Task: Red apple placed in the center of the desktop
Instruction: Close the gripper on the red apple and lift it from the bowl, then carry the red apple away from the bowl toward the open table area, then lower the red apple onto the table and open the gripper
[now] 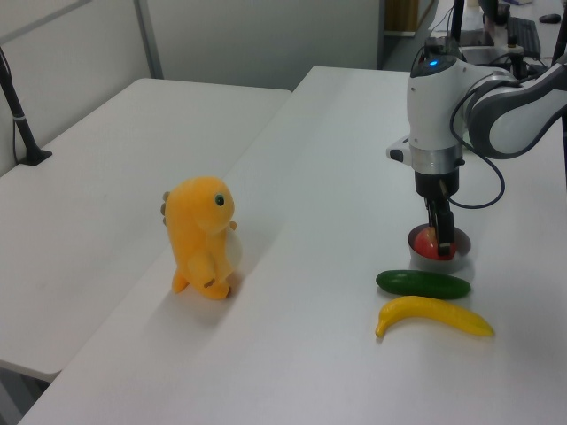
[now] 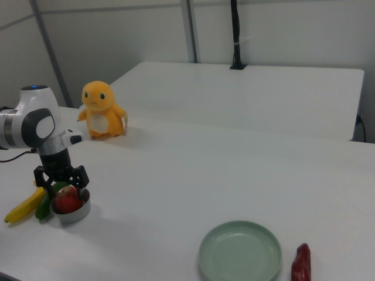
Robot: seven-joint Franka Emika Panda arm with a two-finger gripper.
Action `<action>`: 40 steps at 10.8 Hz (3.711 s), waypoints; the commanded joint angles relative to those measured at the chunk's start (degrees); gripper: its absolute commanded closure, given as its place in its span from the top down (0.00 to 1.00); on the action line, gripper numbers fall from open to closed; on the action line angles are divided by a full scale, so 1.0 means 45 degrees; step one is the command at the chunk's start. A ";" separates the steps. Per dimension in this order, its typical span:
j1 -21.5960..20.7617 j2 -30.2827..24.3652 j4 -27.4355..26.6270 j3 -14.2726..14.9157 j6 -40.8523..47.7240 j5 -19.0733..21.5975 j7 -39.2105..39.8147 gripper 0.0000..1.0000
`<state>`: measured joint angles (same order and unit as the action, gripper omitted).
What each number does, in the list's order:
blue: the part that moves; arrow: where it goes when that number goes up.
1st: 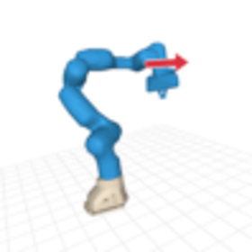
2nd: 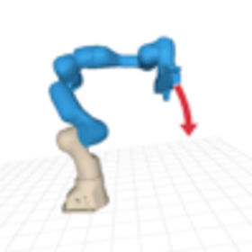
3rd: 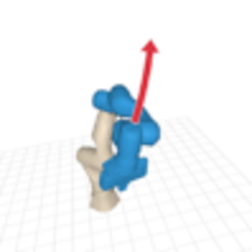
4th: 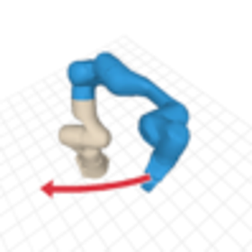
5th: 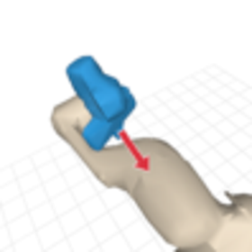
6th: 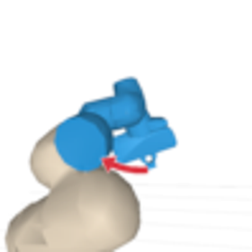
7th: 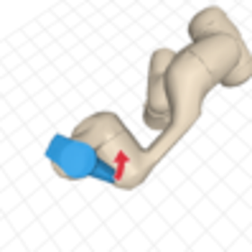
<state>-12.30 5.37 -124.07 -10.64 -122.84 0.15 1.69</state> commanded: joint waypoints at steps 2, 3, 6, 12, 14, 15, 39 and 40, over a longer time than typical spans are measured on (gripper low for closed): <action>-0.0079 -0.0001 -0.0164 -0.0037 -0.0320 -0.0189 -0.0024 0.64; -0.0079 -0.0021 -0.0164 -0.0037 -0.0301 -0.0189 -0.0024 0.47; -0.0059 -0.0021 -0.0164 -0.0037 -0.0145 -0.0189 -0.0043 0.27; 0.0292 -0.1034 0.1064 0.0099 0.2782 0.0006 0.0287 0.27; 0.0429 -0.1134 0.2271 0.0662 0.4436 0.0123 0.0968 0.27; 0.0429 -0.1192 0.2993 0.1169 0.5161 0.0529 0.1475 0.27; 0.1269 0.3729 0.5383 0.4436 -0.0730 0.1608 0.3687 0.34; 0.1269 0.3768 0.5383 0.4436 -0.0731 0.1608 0.3668 0.55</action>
<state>-6.32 21.72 -100.60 9.09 -125.37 5.96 16.78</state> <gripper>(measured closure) 0.291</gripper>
